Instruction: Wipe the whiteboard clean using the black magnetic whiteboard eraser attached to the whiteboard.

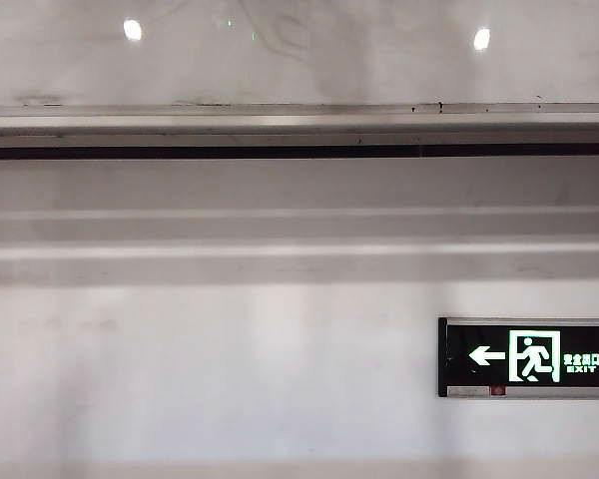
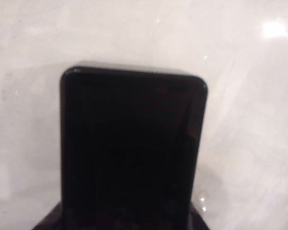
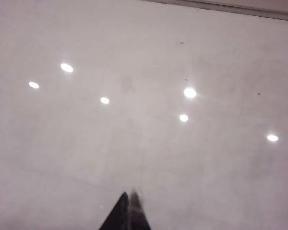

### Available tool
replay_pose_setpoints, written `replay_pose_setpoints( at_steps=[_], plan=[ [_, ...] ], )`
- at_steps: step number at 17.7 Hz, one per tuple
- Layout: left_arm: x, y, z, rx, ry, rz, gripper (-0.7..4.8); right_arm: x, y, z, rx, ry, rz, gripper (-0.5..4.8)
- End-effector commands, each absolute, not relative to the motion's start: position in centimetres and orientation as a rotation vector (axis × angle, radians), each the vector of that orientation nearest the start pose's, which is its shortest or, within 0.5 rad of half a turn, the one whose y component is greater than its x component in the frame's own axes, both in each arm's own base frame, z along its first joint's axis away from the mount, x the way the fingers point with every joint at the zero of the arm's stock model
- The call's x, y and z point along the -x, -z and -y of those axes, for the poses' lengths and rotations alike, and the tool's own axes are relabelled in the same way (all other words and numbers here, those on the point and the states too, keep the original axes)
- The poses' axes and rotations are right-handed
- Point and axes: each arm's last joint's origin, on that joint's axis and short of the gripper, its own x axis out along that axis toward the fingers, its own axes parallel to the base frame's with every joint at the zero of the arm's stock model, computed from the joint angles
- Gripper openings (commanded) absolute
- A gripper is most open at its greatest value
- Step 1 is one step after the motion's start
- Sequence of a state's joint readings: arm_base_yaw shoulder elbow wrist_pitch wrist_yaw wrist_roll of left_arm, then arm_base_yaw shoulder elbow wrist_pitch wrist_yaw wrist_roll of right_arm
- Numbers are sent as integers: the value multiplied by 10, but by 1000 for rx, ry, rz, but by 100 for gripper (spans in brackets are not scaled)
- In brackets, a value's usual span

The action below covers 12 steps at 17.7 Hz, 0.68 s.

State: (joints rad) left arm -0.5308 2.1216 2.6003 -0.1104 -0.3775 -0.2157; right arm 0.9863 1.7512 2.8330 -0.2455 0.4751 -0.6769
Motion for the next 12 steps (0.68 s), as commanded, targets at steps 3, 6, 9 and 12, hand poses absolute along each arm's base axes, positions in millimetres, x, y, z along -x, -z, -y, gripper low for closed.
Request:
replay_pose_setpoints(
  at_steps=[3, 6, 9, 12],
  plan=[
    [-379, -542, 189, 391, 99, 364, 169, -113, -679, -151, 58, -251, 754, -5],
    [-379, -548, 170, 390, 60, 387, 169, -112, -679, -151, 57, -251, 755, -5],
    [-379, -554, 153, 387, 27, 404, 169, -112, -679, -151, 59, -252, 752, -5],
    [-375, -559, 147, 394, 43, 418, 169, -113, -679, -151, 61, -254, 751, -5]
  ],
)
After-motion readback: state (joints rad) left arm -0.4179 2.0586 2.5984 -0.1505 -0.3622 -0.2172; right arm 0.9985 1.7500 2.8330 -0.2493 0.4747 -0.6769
